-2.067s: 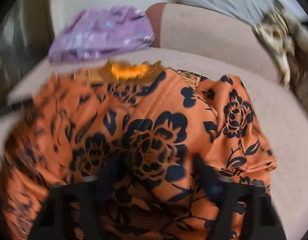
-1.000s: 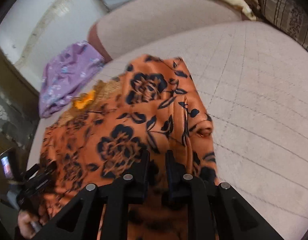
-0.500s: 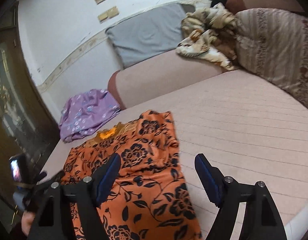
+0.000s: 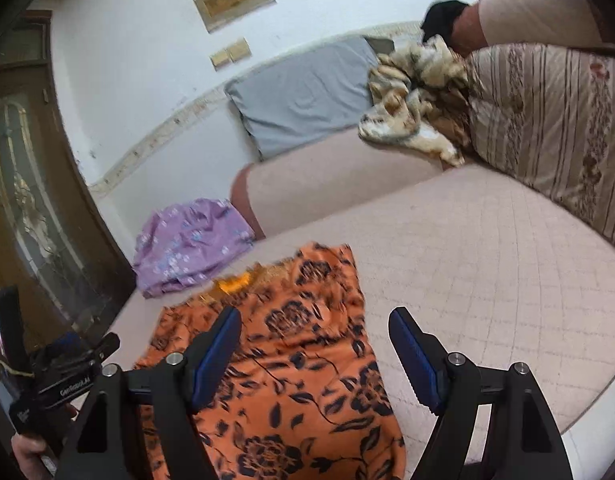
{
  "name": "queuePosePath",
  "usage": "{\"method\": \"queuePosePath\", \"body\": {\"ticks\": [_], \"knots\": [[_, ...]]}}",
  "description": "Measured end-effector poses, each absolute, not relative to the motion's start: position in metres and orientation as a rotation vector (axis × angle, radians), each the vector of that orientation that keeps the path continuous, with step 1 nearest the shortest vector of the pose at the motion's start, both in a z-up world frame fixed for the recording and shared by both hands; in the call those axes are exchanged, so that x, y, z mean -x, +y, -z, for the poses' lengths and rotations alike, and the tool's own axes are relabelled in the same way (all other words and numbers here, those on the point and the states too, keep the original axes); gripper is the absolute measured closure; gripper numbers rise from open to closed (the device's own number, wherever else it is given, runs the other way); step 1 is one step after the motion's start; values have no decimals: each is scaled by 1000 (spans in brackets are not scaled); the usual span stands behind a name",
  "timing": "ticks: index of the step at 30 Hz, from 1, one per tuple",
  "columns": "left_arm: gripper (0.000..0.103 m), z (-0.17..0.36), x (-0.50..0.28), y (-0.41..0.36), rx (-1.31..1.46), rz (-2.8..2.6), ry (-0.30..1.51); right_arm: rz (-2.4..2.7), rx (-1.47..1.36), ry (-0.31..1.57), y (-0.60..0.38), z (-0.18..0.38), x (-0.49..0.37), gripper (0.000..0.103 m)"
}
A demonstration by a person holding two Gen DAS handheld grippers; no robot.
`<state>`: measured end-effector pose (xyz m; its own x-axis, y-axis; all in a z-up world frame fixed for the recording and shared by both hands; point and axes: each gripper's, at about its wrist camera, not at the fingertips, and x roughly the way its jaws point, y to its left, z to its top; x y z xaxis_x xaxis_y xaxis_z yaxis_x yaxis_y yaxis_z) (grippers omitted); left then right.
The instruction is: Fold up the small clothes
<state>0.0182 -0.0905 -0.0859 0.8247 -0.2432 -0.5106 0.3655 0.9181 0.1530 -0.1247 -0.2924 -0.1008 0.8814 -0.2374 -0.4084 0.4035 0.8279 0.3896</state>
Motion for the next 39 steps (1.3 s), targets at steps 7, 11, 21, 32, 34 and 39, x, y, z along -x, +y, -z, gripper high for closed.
{"method": "queuePosePath", "body": {"ticks": [7, 11, 21, 32, 34, 39], "knots": [[4, 39, -1, -84, -159, 327, 449, 289, -460, 209, -272, 44, 146, 24], [0, 27, 8, -80, -173, 283, 411, 255, -408, 210, -251, 29, 142, 24], [0, 48, -22, -43, -173, 122, 521, 224, -321, 359, -212, 53, 105, 24], [0, 52, -30, -10, -134, 68, 517, 149, -257, 391, -172, 54, 81, 24], [0, 54, -31, -6, -127, 66, 523, 143, -246, 396, -166, 54, 78, 24], [0, 58, -34, 0, -121, 65, 533, 134, -230, 409, -159, 56, 74, 24]]}}
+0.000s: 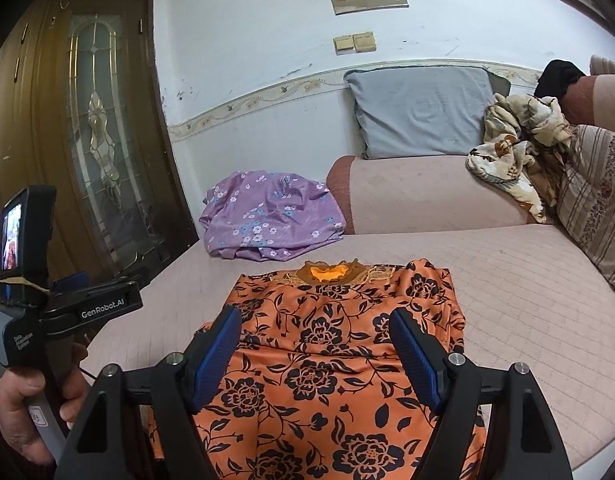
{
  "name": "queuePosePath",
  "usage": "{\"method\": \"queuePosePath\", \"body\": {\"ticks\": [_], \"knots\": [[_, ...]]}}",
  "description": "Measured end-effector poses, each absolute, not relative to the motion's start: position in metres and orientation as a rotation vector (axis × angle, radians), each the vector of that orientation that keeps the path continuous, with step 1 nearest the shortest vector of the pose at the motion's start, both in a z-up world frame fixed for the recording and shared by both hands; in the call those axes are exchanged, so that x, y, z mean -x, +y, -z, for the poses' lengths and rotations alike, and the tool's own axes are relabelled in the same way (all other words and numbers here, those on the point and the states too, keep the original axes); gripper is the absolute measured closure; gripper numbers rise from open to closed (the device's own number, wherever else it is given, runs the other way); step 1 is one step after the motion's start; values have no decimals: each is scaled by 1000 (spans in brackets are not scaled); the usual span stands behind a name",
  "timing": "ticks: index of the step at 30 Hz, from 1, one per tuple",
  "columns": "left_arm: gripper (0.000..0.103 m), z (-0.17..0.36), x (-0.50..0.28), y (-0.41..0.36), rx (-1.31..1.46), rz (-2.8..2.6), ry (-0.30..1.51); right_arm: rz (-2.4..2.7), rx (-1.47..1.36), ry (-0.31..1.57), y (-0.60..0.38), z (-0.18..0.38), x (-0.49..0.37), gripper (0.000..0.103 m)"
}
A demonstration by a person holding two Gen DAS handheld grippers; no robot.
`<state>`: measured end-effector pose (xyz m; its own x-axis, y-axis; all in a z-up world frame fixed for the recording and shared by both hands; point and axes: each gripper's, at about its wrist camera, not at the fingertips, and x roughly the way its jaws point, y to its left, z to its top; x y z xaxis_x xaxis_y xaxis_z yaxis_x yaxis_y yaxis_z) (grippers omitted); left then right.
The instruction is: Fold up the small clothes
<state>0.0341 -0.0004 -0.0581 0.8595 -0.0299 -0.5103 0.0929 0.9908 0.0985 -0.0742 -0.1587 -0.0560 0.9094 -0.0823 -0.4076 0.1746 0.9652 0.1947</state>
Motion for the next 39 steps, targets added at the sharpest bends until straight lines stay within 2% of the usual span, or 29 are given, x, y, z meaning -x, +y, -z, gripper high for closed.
{"method": "queuePosePath", "body": {"ticks": [11, 24, 39], "knots": [[0, 63, -33, -1, -136, 65, 542, 141, -235, 424, -164, 61, 73, 24], [0, 93, -36, 4, -197, 25, 605, 190, -272, 467, -190, 85, 77, 24], [0, 180, -58, 126, -3, -79, 986, 272, -425, 700, -249, 152, 106, 24]]}}
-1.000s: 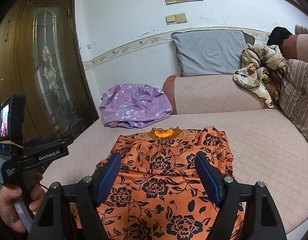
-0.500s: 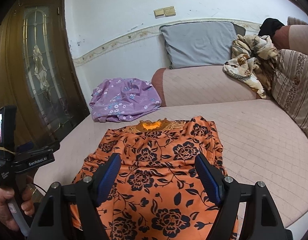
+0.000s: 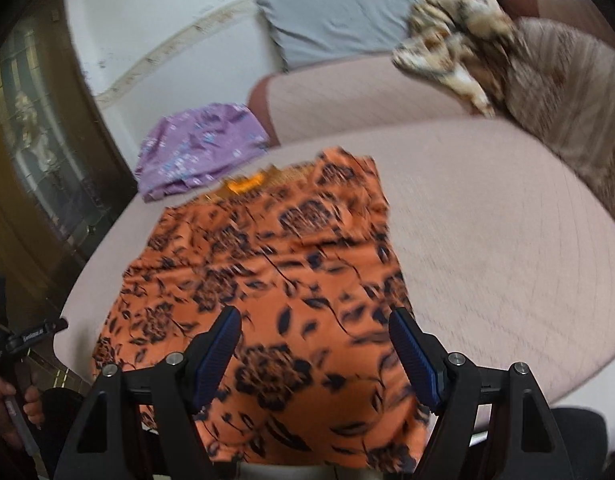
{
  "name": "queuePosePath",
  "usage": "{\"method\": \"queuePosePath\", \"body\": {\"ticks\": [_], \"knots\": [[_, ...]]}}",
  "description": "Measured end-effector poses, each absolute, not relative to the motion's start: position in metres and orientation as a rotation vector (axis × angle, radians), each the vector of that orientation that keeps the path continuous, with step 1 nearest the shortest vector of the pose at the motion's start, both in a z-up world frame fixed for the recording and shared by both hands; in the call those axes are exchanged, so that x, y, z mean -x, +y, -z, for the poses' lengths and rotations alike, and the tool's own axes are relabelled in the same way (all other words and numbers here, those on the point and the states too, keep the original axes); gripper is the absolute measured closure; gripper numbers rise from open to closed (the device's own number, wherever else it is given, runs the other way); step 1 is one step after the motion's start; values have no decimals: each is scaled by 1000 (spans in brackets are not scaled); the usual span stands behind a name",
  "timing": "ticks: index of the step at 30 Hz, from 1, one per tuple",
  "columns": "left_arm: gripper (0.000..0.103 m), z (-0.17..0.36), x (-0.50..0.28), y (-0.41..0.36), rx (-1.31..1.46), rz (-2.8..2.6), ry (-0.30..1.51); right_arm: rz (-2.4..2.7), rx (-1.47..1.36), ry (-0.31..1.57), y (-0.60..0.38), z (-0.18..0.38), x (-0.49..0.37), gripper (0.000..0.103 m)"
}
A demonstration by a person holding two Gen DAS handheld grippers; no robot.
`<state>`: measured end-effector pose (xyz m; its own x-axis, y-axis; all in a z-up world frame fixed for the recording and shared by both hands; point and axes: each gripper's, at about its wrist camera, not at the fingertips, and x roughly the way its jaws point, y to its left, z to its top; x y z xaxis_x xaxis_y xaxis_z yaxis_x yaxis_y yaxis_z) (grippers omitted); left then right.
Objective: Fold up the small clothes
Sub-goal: 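Grasp the blouse hem with both tools and lift it toward the collar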
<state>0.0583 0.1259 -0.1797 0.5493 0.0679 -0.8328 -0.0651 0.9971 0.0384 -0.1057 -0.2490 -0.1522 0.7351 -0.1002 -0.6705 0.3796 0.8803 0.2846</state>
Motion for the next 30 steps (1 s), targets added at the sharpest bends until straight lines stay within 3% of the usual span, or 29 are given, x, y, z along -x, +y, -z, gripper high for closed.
{"method": "queuePosePath", "body": {"ticks": [2, 4, 6, 7, 12, 13, 15, 20, 22, 23, 24, 29, 30], "knots": [[1, 192, -59, 136, 33, -59, 1037, 287, -447, 730, -256, 162, 110, 24], [12, 200, -58, 139, 63, -39, 1071, 294, -457, 750, -259, 167, 112, 24], [37, 214, -56, 139, 86, 7, 1129, 301, -461, 762, -262, 171, 114, 24], [41, 220, -55, 137, 100, 33, 1159, 304, -460, 766, -263, 173, 116, 24], [42, 241, -49, 129, 197, 144, 1272, 301, -455, 796, -263, 179, 116, 24], [39, 244, -49, 126, 220, 165, 1291, 298, -456, 805, -263, 181, 116, 24], [25, 247, -48, 119, 221, 185, 1315, 294, -468, 819, -266, 184, 118, 24], [26, 251, -44, 101, 140, 221, 1301, 306, -572, 874, -288, 200, 126, 24], [48, 254, -44, 93, 130, 252, 1305, 319, -640, 896, -300, 209, 133, 24], [67, 257, -44, 90, 124, 268, 1320, 322, -672, 905, -305, 213, 136, 24], [75, 258, -43, 88, 127, 281, 1326, 324, -695, 915, -309, 216, 139, 24], [79, 259, -43, 84, 134, 304, 1318, 311, -753, 984, -315, 236, 143, 24], [73, 260, -46, 84, 149, 308, 1326, 310, -754, 1001, -313, 240, 142, 24]]}}
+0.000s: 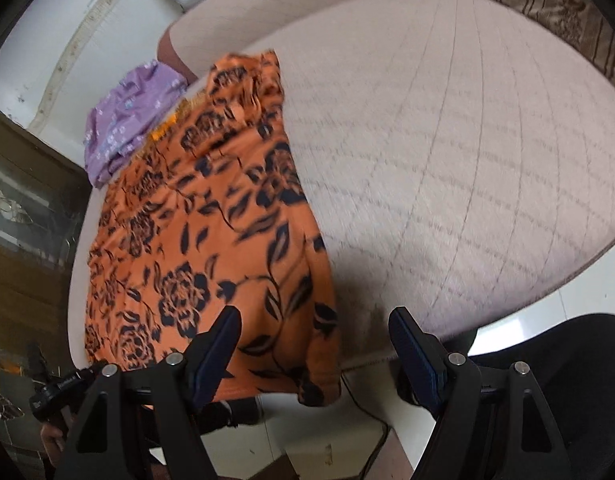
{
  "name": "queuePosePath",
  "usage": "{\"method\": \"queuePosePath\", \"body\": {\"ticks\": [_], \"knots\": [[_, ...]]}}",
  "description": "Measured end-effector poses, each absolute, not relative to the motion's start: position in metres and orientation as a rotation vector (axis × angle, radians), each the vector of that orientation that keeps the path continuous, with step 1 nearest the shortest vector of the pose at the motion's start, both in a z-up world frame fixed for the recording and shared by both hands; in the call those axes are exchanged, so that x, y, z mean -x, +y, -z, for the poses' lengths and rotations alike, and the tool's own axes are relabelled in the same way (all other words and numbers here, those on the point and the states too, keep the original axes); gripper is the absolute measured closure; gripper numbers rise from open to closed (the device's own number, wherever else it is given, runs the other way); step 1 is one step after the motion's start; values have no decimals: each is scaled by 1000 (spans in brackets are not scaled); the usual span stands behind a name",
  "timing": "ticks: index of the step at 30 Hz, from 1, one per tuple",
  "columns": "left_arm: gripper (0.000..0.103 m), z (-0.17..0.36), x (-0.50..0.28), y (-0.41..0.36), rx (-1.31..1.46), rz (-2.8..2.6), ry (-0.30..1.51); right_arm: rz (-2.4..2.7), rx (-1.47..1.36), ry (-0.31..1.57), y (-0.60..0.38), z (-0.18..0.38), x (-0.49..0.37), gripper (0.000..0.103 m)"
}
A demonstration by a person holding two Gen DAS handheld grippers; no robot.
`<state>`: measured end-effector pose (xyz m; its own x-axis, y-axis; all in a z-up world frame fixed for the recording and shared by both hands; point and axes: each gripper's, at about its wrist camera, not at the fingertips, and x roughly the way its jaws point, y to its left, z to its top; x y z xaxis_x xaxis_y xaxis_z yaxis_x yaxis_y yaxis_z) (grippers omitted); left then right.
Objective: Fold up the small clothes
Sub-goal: 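Grasp the blouse hem with both tools and lift it toward the collar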
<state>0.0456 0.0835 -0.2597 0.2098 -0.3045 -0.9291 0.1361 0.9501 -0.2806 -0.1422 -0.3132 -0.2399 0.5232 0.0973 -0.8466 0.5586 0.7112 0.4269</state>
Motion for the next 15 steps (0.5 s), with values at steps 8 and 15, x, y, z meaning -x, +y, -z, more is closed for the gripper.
{"method": "queuePosePath", "body": {"ticks": [8, 15], "knots": [[64, 273, -50, 94, 188, 333, 1378, 308, -758, 1164, -292, 276, 128, 51], [92, 261, -52, 96, 214, 391, 1365, 203, -811, 1121, -295, 254, 135, 94]]}}
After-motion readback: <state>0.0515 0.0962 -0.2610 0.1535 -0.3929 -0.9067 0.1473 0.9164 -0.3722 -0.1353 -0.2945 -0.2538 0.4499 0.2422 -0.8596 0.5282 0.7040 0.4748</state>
